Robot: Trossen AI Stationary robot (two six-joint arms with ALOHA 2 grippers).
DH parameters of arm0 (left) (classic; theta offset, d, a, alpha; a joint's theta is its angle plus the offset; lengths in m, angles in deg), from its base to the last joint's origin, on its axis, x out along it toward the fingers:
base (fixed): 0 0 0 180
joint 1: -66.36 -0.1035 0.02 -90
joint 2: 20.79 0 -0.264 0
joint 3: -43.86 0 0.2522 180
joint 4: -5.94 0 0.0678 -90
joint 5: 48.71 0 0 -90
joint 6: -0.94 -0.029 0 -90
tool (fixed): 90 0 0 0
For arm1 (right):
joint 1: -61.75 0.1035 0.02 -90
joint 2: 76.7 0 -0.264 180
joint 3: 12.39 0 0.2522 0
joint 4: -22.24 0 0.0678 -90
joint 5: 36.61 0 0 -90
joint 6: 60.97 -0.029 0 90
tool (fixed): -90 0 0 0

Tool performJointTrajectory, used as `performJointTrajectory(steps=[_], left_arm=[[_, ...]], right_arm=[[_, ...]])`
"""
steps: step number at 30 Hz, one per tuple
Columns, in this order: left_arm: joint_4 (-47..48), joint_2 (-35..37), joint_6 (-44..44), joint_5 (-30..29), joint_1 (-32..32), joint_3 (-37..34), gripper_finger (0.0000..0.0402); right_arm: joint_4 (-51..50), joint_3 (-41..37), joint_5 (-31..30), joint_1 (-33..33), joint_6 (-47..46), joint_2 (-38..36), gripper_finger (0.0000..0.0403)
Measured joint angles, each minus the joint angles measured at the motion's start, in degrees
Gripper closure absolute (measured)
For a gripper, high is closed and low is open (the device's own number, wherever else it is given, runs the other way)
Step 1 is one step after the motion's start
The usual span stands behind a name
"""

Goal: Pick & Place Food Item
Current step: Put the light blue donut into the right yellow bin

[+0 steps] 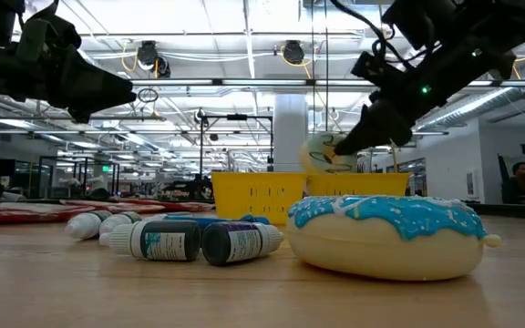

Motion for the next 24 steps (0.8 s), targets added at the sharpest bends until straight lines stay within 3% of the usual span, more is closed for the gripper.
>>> performJointTrajectory(steps=[6,12,18,24], left_arm=[[-0.05,0.0,0.0,0.0,0.0,0.0,0.0249],[-0.01,0.0,0.0,0.0,0.0,0.0,0.0249],[-0.01,0.0,0.0,0.0,0.01,-0.01,0.0249],[-0.01,-0.01,0.0,0.0,-0.01,0.0,0.0249]], right_arm=[[-2.22,-0.3,0.06,0.0,-1.59,0.01,0.0387],[2.61,-3.76,3.34,-0.78,-1.69,0.01,0.0387],[9.35,-6.66,2.8,-0.87,0.28,0.01,0.0387],[9.75,-6.8,2.81,-0.87,2.5,0.01,0.0373]])
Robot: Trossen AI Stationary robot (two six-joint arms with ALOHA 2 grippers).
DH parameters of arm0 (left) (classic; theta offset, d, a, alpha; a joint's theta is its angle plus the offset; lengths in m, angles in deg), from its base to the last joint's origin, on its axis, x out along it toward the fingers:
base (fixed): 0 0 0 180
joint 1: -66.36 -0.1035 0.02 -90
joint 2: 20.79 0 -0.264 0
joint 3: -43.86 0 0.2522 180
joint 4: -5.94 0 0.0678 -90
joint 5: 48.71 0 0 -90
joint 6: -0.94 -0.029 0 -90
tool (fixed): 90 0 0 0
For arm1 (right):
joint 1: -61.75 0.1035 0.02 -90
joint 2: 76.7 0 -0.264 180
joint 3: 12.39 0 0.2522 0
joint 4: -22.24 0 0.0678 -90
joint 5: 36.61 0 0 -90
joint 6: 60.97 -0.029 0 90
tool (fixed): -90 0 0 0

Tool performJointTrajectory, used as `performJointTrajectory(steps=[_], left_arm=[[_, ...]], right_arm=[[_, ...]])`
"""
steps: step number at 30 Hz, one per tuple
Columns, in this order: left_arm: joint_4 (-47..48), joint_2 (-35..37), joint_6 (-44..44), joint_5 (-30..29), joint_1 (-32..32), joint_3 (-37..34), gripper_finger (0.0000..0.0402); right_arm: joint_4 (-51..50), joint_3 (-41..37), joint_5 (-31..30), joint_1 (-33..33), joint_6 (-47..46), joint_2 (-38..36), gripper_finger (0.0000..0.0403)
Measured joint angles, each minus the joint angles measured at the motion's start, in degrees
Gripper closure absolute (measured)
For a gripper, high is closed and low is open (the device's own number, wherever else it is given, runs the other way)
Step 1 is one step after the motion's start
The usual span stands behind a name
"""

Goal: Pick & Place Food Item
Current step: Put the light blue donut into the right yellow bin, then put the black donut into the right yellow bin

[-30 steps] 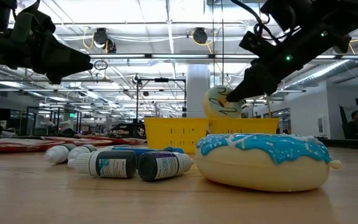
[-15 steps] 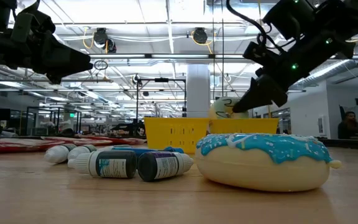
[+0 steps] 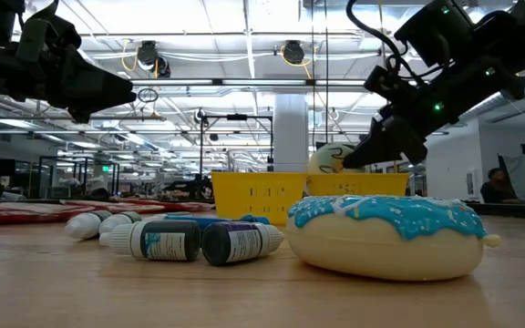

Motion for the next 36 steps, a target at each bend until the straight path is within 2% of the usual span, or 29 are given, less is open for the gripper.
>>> performJointTrajectory(steps=[14,23,29,36], left_arm=[[0.0,0.0,0.0,0.0,0.01,0.0,0.0249],[0.0,0.0,0.0,0.0,0.0,0.0,0.0249],[-0.04,-0.01,0.0,0.0,0.01,-0.01,0.0249],[0.0,0.01,0.0,0.0,0.0,0.0,0.0249]], right_arm=[[0.0,0.0,0.15,-1.42,2.45,0.0,0.025],[1.58,0.34,-0.01,-0.67,7.95,-0.64,0.023],[4.76,0.5,0.03,3.19,10.17,-4.77,0.023],[2.06,2.99,0.16,10.44,3.89,-9.94,0.0198]])
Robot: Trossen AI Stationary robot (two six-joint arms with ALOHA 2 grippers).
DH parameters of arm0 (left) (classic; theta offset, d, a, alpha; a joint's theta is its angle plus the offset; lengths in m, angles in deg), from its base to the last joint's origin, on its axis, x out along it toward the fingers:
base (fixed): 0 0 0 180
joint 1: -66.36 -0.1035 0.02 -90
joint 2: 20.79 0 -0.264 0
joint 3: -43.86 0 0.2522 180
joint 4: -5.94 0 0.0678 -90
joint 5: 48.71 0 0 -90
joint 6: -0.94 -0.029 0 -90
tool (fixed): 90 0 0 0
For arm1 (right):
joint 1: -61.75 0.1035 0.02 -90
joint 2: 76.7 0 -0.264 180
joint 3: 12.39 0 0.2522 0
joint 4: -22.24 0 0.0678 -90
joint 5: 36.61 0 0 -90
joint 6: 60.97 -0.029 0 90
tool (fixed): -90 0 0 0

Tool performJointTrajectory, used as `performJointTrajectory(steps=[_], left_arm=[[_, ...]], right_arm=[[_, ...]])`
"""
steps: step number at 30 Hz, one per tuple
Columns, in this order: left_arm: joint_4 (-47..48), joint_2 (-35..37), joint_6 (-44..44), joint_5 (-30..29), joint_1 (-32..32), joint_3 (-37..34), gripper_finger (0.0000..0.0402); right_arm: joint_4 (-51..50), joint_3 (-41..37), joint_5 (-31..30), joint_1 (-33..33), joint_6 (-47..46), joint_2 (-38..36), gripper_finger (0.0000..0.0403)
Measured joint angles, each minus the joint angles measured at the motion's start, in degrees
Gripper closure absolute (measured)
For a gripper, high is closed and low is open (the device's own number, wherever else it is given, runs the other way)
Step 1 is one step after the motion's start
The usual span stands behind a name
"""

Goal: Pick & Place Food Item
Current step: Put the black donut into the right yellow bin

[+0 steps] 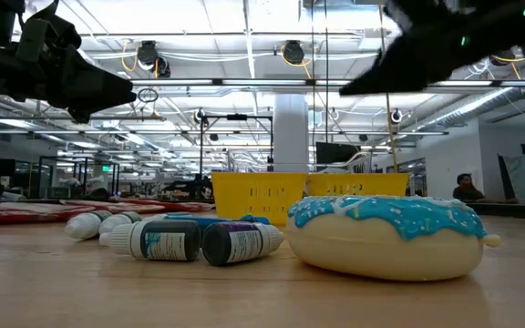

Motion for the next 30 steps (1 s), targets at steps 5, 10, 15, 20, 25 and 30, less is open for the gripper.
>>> performJointTrajectory(steps=[5,10,15,20,25,30], left_arm=[[0.02,0.01,0.0,0.0,0.0,0.0,0.0249],[-0.04,0.01,0.0,0.0,0.0,0.0,0.0249],[-0.09,0.0,0.0,0.0,0.0,0.0,0.0249],[0.0,0.01,0.0,0.0,0.0,0.0,0.0249],[-0.02,-0.01,0.0,0.0,0.0,0.0,0.0249],[-0.02,0.01,0.0,0.0,0.01,0.0,0.0249]], right_arm=[[-17.06,10.32,-1.62,6.72,-5.82,0.72,0.016],[-37.37,22.59,-3.01,12.45,-20.13,6.75,0.0148],[-48.21,28.74,5.04,15.46,-39.21,13.79,0.0154],[-48.45,27.7,13.48,16.21,-54.7,18.54,0.0165],[-47.23,24.55,13.25,15.1,-64.95,21.15,0.0174],[-40.56,19.01,11.39,13.28,-72.78,21.19,0.0176]])
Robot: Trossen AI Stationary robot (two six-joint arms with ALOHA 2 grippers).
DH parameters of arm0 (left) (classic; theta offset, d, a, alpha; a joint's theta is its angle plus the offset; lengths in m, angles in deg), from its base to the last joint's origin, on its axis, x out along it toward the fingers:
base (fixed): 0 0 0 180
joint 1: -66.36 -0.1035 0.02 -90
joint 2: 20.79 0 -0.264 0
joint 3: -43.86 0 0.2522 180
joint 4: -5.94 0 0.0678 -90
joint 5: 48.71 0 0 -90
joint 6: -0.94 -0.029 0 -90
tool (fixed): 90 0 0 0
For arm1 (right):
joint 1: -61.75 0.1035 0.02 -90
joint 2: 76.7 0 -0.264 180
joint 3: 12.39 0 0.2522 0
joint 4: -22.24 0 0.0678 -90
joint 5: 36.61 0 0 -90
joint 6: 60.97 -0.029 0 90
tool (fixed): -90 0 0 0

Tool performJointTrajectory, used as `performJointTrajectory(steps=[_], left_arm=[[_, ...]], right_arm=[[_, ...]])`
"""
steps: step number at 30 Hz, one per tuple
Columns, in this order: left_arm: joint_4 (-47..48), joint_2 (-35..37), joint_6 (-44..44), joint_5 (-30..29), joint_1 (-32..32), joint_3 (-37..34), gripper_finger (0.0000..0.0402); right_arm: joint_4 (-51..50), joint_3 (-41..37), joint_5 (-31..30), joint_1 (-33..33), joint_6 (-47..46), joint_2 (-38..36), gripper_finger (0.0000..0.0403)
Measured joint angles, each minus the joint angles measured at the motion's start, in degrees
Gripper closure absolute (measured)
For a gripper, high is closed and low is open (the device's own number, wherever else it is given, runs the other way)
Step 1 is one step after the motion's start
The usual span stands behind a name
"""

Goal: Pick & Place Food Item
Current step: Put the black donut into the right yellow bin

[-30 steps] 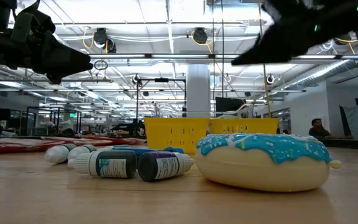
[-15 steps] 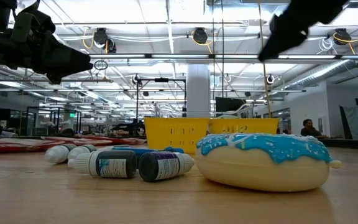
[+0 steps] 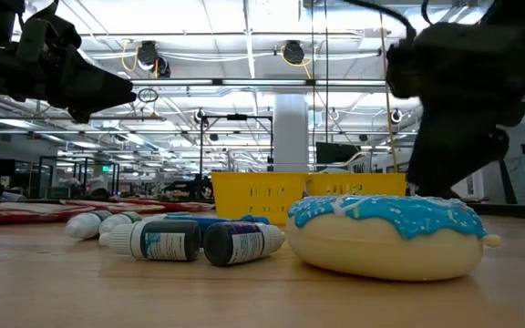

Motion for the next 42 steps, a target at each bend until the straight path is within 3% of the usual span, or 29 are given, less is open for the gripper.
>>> performJointTrajectory(steps=[8,42], left_arm=[[0.02,-0.01,0.0,0.0,-0.01,0.0,0.0249],[0.02,-0.02,0.0,0.0,0.01,0.0,0.0249]], right_arm=[[15.67,-7.73,0.99,-1.91,-0.87,-0.13,0.0177],[25.28,-9.63,2.27,-1.6,-0.8,4.25,0.018]])
